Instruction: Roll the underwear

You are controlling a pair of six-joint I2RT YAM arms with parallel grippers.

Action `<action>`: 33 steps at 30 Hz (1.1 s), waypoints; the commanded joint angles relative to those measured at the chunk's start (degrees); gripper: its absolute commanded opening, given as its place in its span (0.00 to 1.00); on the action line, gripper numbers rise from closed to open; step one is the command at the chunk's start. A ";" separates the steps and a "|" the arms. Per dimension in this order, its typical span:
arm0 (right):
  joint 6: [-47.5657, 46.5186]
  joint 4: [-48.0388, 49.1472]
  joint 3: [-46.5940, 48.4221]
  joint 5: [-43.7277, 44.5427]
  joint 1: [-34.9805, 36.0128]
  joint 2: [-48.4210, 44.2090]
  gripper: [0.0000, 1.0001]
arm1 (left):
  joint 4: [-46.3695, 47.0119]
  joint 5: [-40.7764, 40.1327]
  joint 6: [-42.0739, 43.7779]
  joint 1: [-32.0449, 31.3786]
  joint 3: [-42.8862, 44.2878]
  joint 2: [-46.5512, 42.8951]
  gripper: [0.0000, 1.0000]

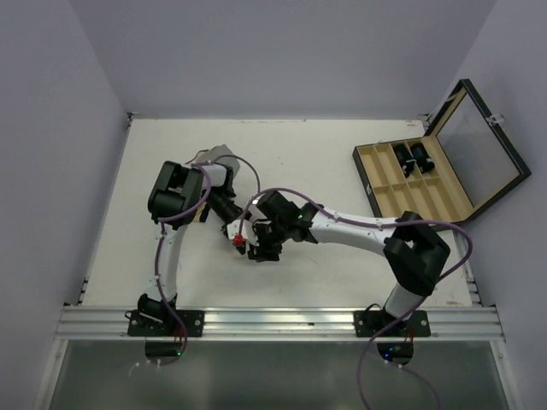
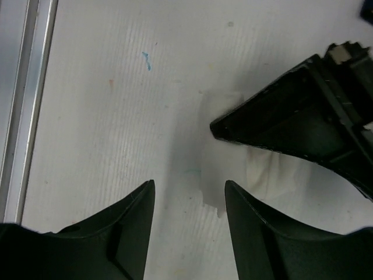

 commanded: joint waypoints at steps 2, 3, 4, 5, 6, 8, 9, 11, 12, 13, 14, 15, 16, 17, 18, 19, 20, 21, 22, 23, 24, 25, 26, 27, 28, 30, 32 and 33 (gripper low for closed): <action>-4.87 10.72 -2.88 6.01 2.60 3.41 0.56 | 10.83 -11.19 4.78 0.55 0.12 3.13 0.08; -4.87 12.32 -3.41 6.80 2.78 3.86 0.56 | 11.00 -11.19 4.78 0.55 0.12 3.04 0.09; -4.61 14.08 -4.03 7.77 2.87 4.39 0.56 | 11.09 -11.19 4.78 0.55 0.12 3.04 0.09; -3.82 18.36 -5.60 9.61 2.87 4.91 0.56 | 11.18 -11.27 4.52 0.55 0.12 3.04 0.10; -3.47 20.57 -6.57 10.32 2.96 5.53 0.56 | 11.44 -11.27 4.52 0.55 0.12 3.04 0.10; -3.12 25.32 -8.43 11.47 3.04 6.15 0.56 | 11.53 -11.27 4.43 0.55 0.12 2.95 0.10; -3.03 26.13 -8.78 12.51 3.04 6.85 0.55 | 11.70 -11.36 4.43 0.55 0.03 2.86 0.09; -2.85 29.73 -10.53 13.49 3.13 6.85 0.54 | 11.71 -11.45 4.43 0.55 0.03 2.78 0.10; -2.85 30.96 -11.24 14.10 3.13 6.24 0.53 | 11.71 -11.28 4.43 0.55 -0.14 2.77 0.09; -2.76 31.84 -11.94 14.19 3.13 5.72 0.53 | 11.79 -11.36 4.43 0.55 -0.23 2.77 0.09; -2.67 31.41 -11.68 14.19 3.13 5.27 0.52 | 11.71 -11.27 4.52 0.55 -0.23 2.77 0.09; -2.67 30.45 -11.16 14.19 3.13 5.01 0.51 | 11.62 -11.27 4.52 0.55 -0.23 2.86 0.09; -2.76 28.61 -10.11 13.85 3.13 4.31 0.51 | 11.62 -11.27 4.52 0.55 -0.23 2.95 0.09; -2.94 27.46 -9.40 13.58 3.13 4.13 0.50 | 11.62 -11.19 4.52 0.55 -0.23 3.04 0.09; -3.02 26.15 -8.61 13.32 3.13 3.95 0.49 | 11.44 -11.10 4.52 0.55 -0.23 3.13 0.09; -3.02 24.92 -7.21 12.36 3.13 3.52 0.49 | 11.44 -11.10 4.69 0.55 -0.14 3.21 0.09; -3.11 22.47 -6.50 11.91 3.13 3.34 0.49 | 11.27 -11.10 4.69 0.55 -0.14 3.30 0.09; -3.11 21.31 -5.80 11.21 3.13 3.25 0.48 | 11.27 -11.10 4.78 0.55 -0.06 3.22 0.09; -3.29 18.69 -4.31 10.08 3.13 3.16 0.48 | 11.35 -11.10 4.61 0.55 -0.14 3.21 0.09; -3.55 17.71 -3.69 9.46 3.13 3.07 0.48 | 11.44 -11.18 4.69 0.55 -0.14 3.30 0.09; -3.99 16.91 -3.16 9.10 3.13 3.16 0.48 | 11.44 -11.19 4.61 0.47 -0.14 3.30 0.09; -4.43 16.21 -2.37 8.92 3.13 3.33 0.48 | 11.36 -11.19 4.61 0.47 -0.14 3.30 0.09; -5.56 15.33 -2.19 8.57 3.13 3.77 0.48 | 11.44 -11.19 4.61 0.47 -0.14 3.13 0.09; -6.18 15.24 -2.19 8.57 3.13 4.12 0.49 | 11.36 -11.19 4.52 0.47 -0.14 3.13 0.09; -7.75 15.67 -2.45 8.57 3.13 4.65 0.50 | 11.44 -11.10 4.69 0.47 -0.14 3.13 0.09; -8.73 16.72 -2.98 7.96 3.05 6.41 0.51 | 11.62 -11.18 4.52 0.47 -0.23 3.13 0.09; -10.05 17.34 -3.42 7.43 3.13 7.55 0.51 | 11.62 -11.19 4.43 0.47 -0.32 2.86 0.09; -10.14 17.69 -3.59 6.82 3.05 8.43 0.50 | 11.88 -11.19 4.34 0.47 -0.49 2.78 0.09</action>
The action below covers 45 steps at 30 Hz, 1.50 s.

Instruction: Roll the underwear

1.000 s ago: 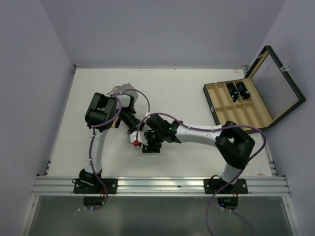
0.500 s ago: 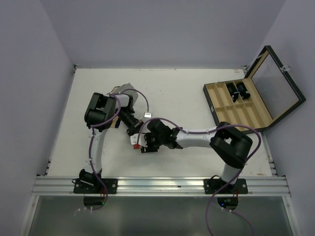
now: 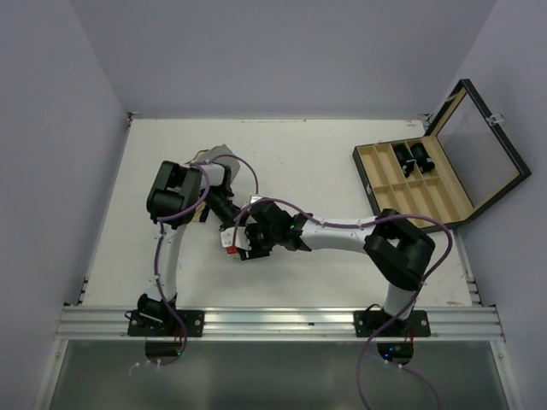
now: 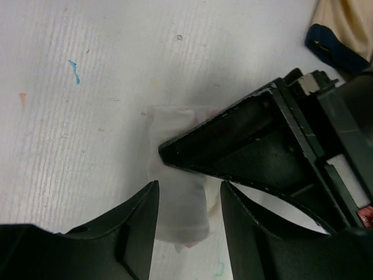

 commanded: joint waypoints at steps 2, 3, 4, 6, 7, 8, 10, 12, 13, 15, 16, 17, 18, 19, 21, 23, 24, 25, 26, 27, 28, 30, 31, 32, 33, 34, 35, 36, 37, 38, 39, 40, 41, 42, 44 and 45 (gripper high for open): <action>-3.17 0.24 0.32 -2.87 -0.21 3.45 0.49 | 12.78 -10.44 3.60 -0.21 -0.67 2.16 0.09; -3.08 0.32 0.32 -3.13 -0.21 4.33 0.49 | 13.04 -10.53 3.51 -0.21 -1.11 1.99 0.09; -3.00 0.41 0.14 -3.57 -0.21 4.68 0.49 | 13.39 -10.70 3.34 -0.21 -1.28 1.64 0.09; -2.99 -0.03 0.23 -3.84 -0.21 5.65 0.46 | 13.92 -10.71 3.24 -0.21 -1.81 0.67 0.11; -2.47 0.06 0.14 -4.01 -0.21 6.26 0.42 | 14.19 -10.62 3.07 -0.21 -2.51 0.23 0.13; -2.21 0.06 0.14 -4.02 -0.21 6.53 0.26 | 14.80 -10.53 3.07 -0.21 -2.86 -0.90 0.15; -1.68 -0.55 -0.21 -4.97 -0.39 6.27 0.12 | 15.50 -10.27 2.72 -0.12 -4.09 -2.58 0.20; -1.76 -1.87 -0.56 -6.03 -0.48 5.83 0.00 | 17.00 -9.22 2.02 0.14 -4.80 -6.09 0.24; -1.68 -3.70 -0.82 -6.65 -0.65 5.57 0.00 | 17.17 -8.69 1.49 0.23 -5.06 -7.49 0.26; -1.76 -6.26 -0.56 -8.49 -0.65 5.74 0.00 | 18.14 -7.03 0.79 1.27 -5.07 -11.89 0.32; -1.50 -8.71 -0.39 -9.19 -0.56 5.83 0.00 | 18.75 -6.41 -0.35 1.80 -5.06 -13.47 0.35; -1.24 -10.04 -0.13 -9.81 -0.74 6.00 0.00 | 20.50 -5.79 -1.32 2.59 -5.06 -17.14 0.41; -0.98 -11.27 0.22 -11.12 -0.74 6.53 0.00 | 21.39 -4.31 -2.11 4.51 -4.98 -18.92 0.43; 0.24 -13.37 0.92 -11.92 -1.00 6.79 0.00 | 22.35 -3.59 -3.59 5.58 -4.89 -20.76 0.47; 2.09 -15.14 1.72 -13.76 -1.44 8.11 0.00 | 25.25 -1.14 -4.84 9.87 -5.15 -26.65 0.48; 6.31 -17.51 3.91 -14.91 -2.49 9.60 0.00 | 28.75 -0.16 -6.42 14.00 -5.85 -33.13 0.51; 7.89 -18.56 4.88 -16.05 -2.93 11.61 0.00 | 30.17 -0.16 -7.12 15.24 -7.68 -35.61 0.52; 10.86 -19.53 7.24 -16.58 -3.37 12.76 0.00 | 31.75 -0.42 -8.43 16.30 -8.83 -38.07 0.52; 12.37 -21.46 8.30 -16.93 -4.07 13.73 0.00 | 35.77 -1.12 -9.92 17.18 -10.67 -43.23 0.52; 13.87 -22.26 9.36 -17.37 -4.34 14.96 0.00 | 37.11 -2.87 -10.98 19.10 -12.34 -45.72 0.53; 16.14 -23.83 11.54 -19.29 -5.30 17.23 0.00 | 37.65 -3.84 -11.17 19.47 -15.58 -48.18 0.55; 18.70 -24.64 13.32 -21.41 -6.45 19.62 0.00 | 38.53 -6.12 -11.08 19.65 -18.32 -55.47 0.62; 20.80 -25.33 14.89 -23.25 -7.58 21.80 0.00 | 38.79 -6.57 -11.08 19.65 -20.77 -57.85 0.86; 21.78 -25.52 15.60 -24.48 -8.20 22.70 0.00 | 39.23 -7.27 -11.17 19.65 -21.75 -62.39 1.00; 22.75 -25.69 16.13 -25.45 -8.73 23.49 0.00 | 40.63 -8.06 -12.47 19.65 -22.98 -64.53 1.00; 24.50 -26.04 17.35 -26.24 -9.78 24.63 0.00 | 42.73 -9.20 -18.23 19.65 -25.17 -66.64 1.00; 25.12 -26.48 17.89 -27.82 -10.14 26.29 0.00 | 46.06 -10.87 -21.16 19.56 -26.24 -69.96 1.00; 25.57 -26.66 18.33 -28.44 -10.49 27.27 0.00 | 46.61 -10.80 -22.67 19.65 -27.03 -71.39 1.00; 26.18 -27.10 19.20 -28.97 -11.19 27.97 0.00 | 46.53 -10.71 -24.42 19.65 -27.82 -72.36 1.00; 26.53 -27.27 19.56 -29.67 -11.37 29.46 0.00 | 43.23 -7.23 -22.87 19.56 -28.44 -73.76 1.00; 26.71 -27.80 20.17 -30.20 -11.46 30.34 0.00 | 39.80 -4.75 -19.99 19.65 -28.36 -73.95 1.00; 26.89 -29.20 21.66 -30.73 -11.81 31.13 0.00 | 35.68 -2.38 -10.30 19.56 -28.36 -73.87 1.00; 27.24 -29.47 22.20 -31.87 -12.07 32.80 0.00 | 29.89 -2.27 -6.64 18.95 -28.79 -73.43 1.00; 27.59 -29.82 22.72 -32.40 -12.16 33.60 0.00 | 30.70 -4.79 -8.60 17.47 -29.84 -73.51 0.98; 28.38 -31.05 24.48 -33.45 -12.51 35.18 0.00 | 32.89 -11.89 -8.18 9.33 -32.38 -74.73 0.81; 28.56 -31.58 25.01 -34.07 -12.69 36.66 0.00 | 35.00 -13.94 -10.01 7.19 -36.31 -75.70 0.78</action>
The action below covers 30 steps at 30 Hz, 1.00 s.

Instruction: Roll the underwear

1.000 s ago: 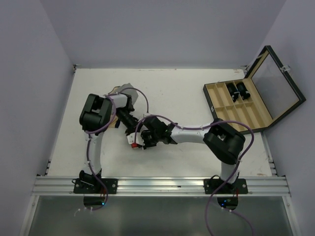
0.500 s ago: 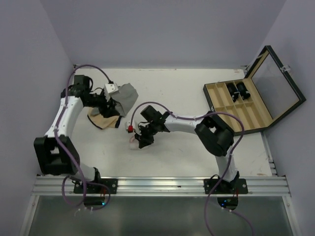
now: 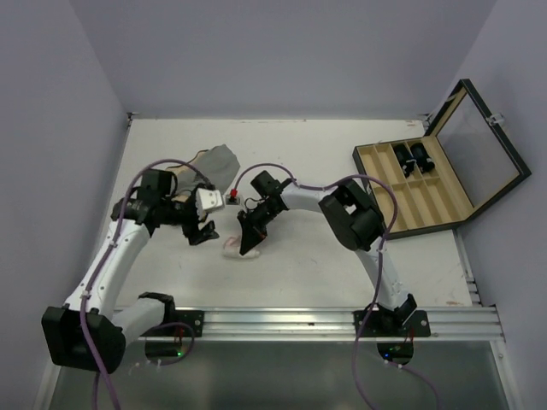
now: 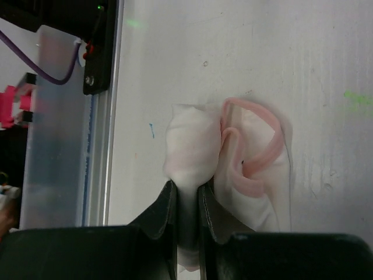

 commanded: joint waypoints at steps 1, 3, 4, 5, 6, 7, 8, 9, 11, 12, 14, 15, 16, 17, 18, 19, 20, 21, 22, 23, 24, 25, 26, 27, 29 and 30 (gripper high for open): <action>0.56 -8.98 -1.52 8.42 0.73 9.01 0.00 | 1.52 -6.95 0.32 -8.52 -7.34 -3.01 0.76; 1.09 -8.98 -1.25 7.28 0.55 10.23 0.00 | 8.47 -11.97 -1.45 -12.39 -12.25 -6.00 0.73; 1.53 -9.07 -0.99 6.92 0.20 10.68 0.00 | 12.41 -13.64 -2.15 -13.53 -13.85 -6.97 0.70; 1.70 -9.16 -0.82 6.75 0.03 11.03 0.00 | 14.62 -17.92 -2.85 -15.89 -15.17 -7.06 0.68; 1.79 -9.25 -0.55 6.74 -0.15 11.64 0.00 | 16.21 -19.96 -3.56 -17.31 -17.53 -6.80 0.63; 1.97 -9.42 -0.38 6.57 -0.41 11.91 0.00 | 17.36 -21.72 -3.30 -18.45 -18.34 -5.50 0.56; 2.06 -9.51 -0.20 6.48 -0.59 12.17 0.00 | 18.41 -23.05 -2.95 -20.46 -18.87 -4.70 0.53; 2.14 -9.69 -0.02 6.48 -0.68 12.44 0.00 | 18.60 -22.88 -2.08 -21.27 -19.31 -4.00 0.51; 2.32 -10.12 0.59 6.39 -1.03 13.23 0.00 | 20.17 -22.18 -1.72 -22.93 -20.36 -3.03 0.49; 2.67 -10.13 0.77 6.39 -1.20 13.40 0.00 | 20.96 -22.27 -1.37 -23.73 -20.80 -2.85 0.49; 2.93 -10.04 0.94 6.48 -1.29 13.93 0.00 | 22.90 -23.58 -1.28 -26.79 -21.77 -2.50 0.49; 3.11 -10.13 1.03 6.39 -1.47 14.11 0.00 | 23.43 -24.02 -1.71 -28.03 -21.86 -2.15 0.49; 3.20 -10.04 1.12 6.31 -1.64 14.28 0.00 | 23.61 -24.29 -1.72 -29.96 -21.95 -1.10 0.49; 3.37 -10.04 1.12 6.13 -1.82 14.46 0.00 | 23.87 -24.90 -2.07 -30.93 -21.95 -0.65 0.49; 3.64 -10.04 1.21 6.04 -1.91 14.46 0.00 | 24.13 -25.08 -2.24 -31.90 -22.12 -0.30 0.49; 3.81 -10.04 1.38 5.87 -2.08 14.72 0.00 | 24.75 -25.17 -2.33 -33.39 -22.21 0.31 0.50; 4.08 -10.04 1.38 5.69 -2.26 14.81 0.00 | 25.19 -25.43 -2.77 -34.19 -22.39 0.67 0.50; 4.25 -10.04 1.56 5.60 -2.43 14.90 0.00 | 25.54 -25.61 -2.95 -34.98 -22.39 1.10 0.51; 4.25 -10.04 1.56 5.43 -2.52 14.90 0.00 | 25.89 -25.69 -3.12 -36.38 -22.39 2.41 0.52; 4.25 -9.95 1.56 5.43 -2.61 14.90 0.00 | 25.98 -26.30 -3.21 -36.91 -22.30 3.21 0.52; 4.34 -10.04 1.56 5.25 -2.61 14.90 0.00 | 26.16 -26.40 -3.39 -37.62 -22.21 4.18 0.52; 4.43 -10.04 1.56 5.16 -2.70 14.90 0.00 | 26.51 -26.57 -3.56 -38.49 -22.21 5.75 0.52; 4.43 -10.04 1.56 5.16 -2.70 14.81 0.00 | 26.94 -27.44 -3.74 -38.76 -22.21 6.38 0.52; 4.26 -9.95 1.47 4.99 -2.70 14.73 0.00 | 27.30 -27.71 -4.00 -38.94 -22.30 6.99 0.50; 4.17 -9.95 1.21 4.90 -2.79 14.55 0.00 | 28.09 -28.41 -4.27 -39.20 -22.48 8.49 0.49; 3.91 -9.95 1.12 4.81 -2.79 14.46 0.00 | 28.35 -28.77 -4.35 -39.29 -22.82 8.93 0.46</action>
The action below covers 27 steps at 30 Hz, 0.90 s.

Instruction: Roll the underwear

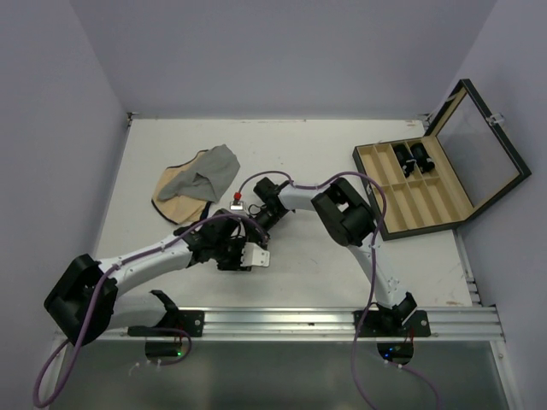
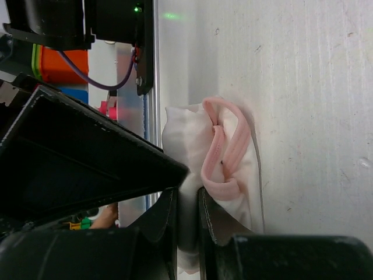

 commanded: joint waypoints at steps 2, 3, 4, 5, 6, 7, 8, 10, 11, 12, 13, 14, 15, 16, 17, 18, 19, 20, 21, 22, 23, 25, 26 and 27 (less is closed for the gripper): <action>-3.86 -0.51 -3.54 16.50 -0.89 6.26 0.00 | 3.79 -2.76 -1.16 -0.72 -0.93 3.08 0.43; -3.86 -0.42 -3.62 16.50 -0.89 6.18 0.00 | 3.96 -3.03 -1.25 -0.80 -1.19 3.52 0.39; -3.86 -0.33 -3.89 16.50 -0.89 6.00 0.00 | 3.70 -2.86 -0.99 -0.80 -1.71 3.61 0.36; -3.86 -0.25 -4.15 16.59 -0.89 5.83 0.00 | 3.61 -2.77 -0.99 -0.80 -1.89 3.70 0.33; -3.68 -0.07 -4.50 16.33 -0.89 5.65 0.00 | 3.61 -2.59 -0.99 -0.80 -2.16 3.70 0.28; -3.59 0.02 -4.50 16.33 -0.89 5.39 0.00 | 3.61 -2.59 -1.16 -0.89 -2.68 3.78 0.26; -3.59 -0.07 -4.50 15.98 -0.89 5.21 0.00 | 3.52 -2.68 -1.16 -0.89 -2.95 3.96 0.23; -3.68 -0.33 -4.33 15.71 -0.89 4.60 0.00 | 3.35 -2.85 -1.25 -0.89 -3.47 4.83 0.18; -3.77 -0.42 -4.24 15.63 -0.89 4.33 0.00 | 3.17 -3.11 -1.08 -0.89 -3.91 5.27 0.17; -3.94 -0.86 -3.98 15.89 -0.80 4.16 0.02 | 2.82 -3.12 -1.16 -0.89 -4.18 5.89 0.15; -4.12 -1.21 -3.63 16.15 -0.89 3.81 0.05 | 2.65 -2.86 -1.34 -0.89 -4.35 6.07 0.13; -4.47 -1.91 -3.36 16.33 -0.97 3.28 0.10 | 2.47 -2.68 -1.51 -0.89 -4.53 6.24 0.11; -5.08 -2.44 -2.49 16.76 -1.15 3.01 0.17 | 2.12 -2.42 -1.78 -0.89 -4.53 6.51 0.08; -5.52 -4.10 -1.96 17.12 -1.32 2.66 0.25 | 1.33 -2.33 -1.87 -0.89 -4.45 7.12 0.07; -6.05 -5.07 -1.35 17.47 -1.33 1.96 0.29 | 0.98 -1.80 -2.04 -0.89 -4.36 7.56 0.06; -6.92 -6.04 -0.03 18.43 -1.76 1.52 0.33 | 0.45 -1.45 -2.04 -0.89 -4.01 7.91 0.05; -7.02 -7.35 0.41 18.79 -2.11 0.91 0.39 | -1.12 -0.93 -2.04 -0.89 -3.57 9.05 0.04; -7.11 -7.97 0.85 18.96 -2.47 0.29 0.41 | -1.83 0.21 -2.74 -0.89 -3.22 9.58 0.04; -7.02 -8.68 1.55 18.88 -2.90 -1.19 0.44 | -2.36 0.74 -3.01 -0.89 -2.52 10.02 0.03; -7.02 -8.94 1.82 18.97 -3.00 -1.99 0.46 | -3.32 1.62 -3.10 -0.89 -2.34 10.11 0.02; -6.93 -9.03 2.00 19.14 -3.08 -2.61 0.46 | -3.68 1.89 -3.27 -0.89 -1.99 10.20 0.02; -6.93 -9.47 2.26 19.93 -3.26 -4.10 0.48 | -4.38 2.16 -3.19 -0.89 -1.55 10.73 0.00; -6.93 -9.73 2.53 20.19 -3.26 -4.19 0.48 | -4.74 2.50 -2.92 -0.89 -1.37 11.08 0.00; -7.02 -10.69 3.49 20.63 -3.87 -4.02 0.48 | -5.17 2.77 -2.66 -0.89 -1.19 11.43 0.00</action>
